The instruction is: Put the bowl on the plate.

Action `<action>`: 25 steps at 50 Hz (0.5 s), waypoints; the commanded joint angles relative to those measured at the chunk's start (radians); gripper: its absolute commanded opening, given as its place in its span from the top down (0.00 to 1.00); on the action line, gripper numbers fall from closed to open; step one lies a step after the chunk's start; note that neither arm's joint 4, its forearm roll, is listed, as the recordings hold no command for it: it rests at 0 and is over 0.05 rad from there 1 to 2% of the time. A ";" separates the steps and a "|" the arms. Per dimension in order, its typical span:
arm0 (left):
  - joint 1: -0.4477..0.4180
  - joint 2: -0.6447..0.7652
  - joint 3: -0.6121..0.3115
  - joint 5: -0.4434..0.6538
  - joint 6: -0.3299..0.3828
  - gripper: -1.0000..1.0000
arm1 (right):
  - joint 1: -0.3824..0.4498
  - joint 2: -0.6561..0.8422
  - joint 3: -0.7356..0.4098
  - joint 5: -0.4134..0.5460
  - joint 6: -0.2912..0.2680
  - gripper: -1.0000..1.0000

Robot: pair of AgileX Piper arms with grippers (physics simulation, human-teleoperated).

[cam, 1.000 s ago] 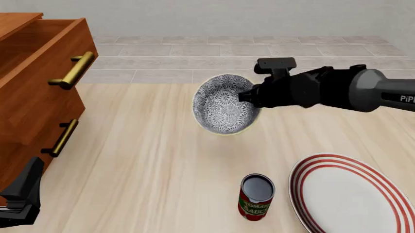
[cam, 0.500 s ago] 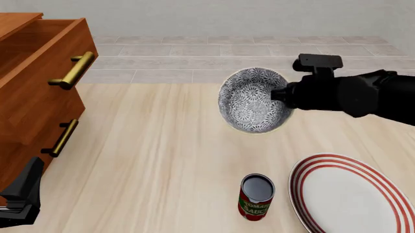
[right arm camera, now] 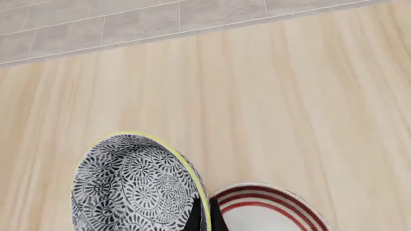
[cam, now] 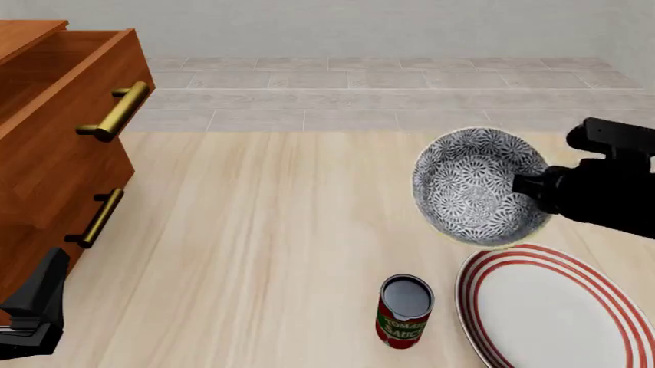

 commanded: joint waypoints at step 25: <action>0.000 0.000 0.000 0.000 0.000 0.00 | -0.206 -0.542 0.307 0.257 0.084 1.00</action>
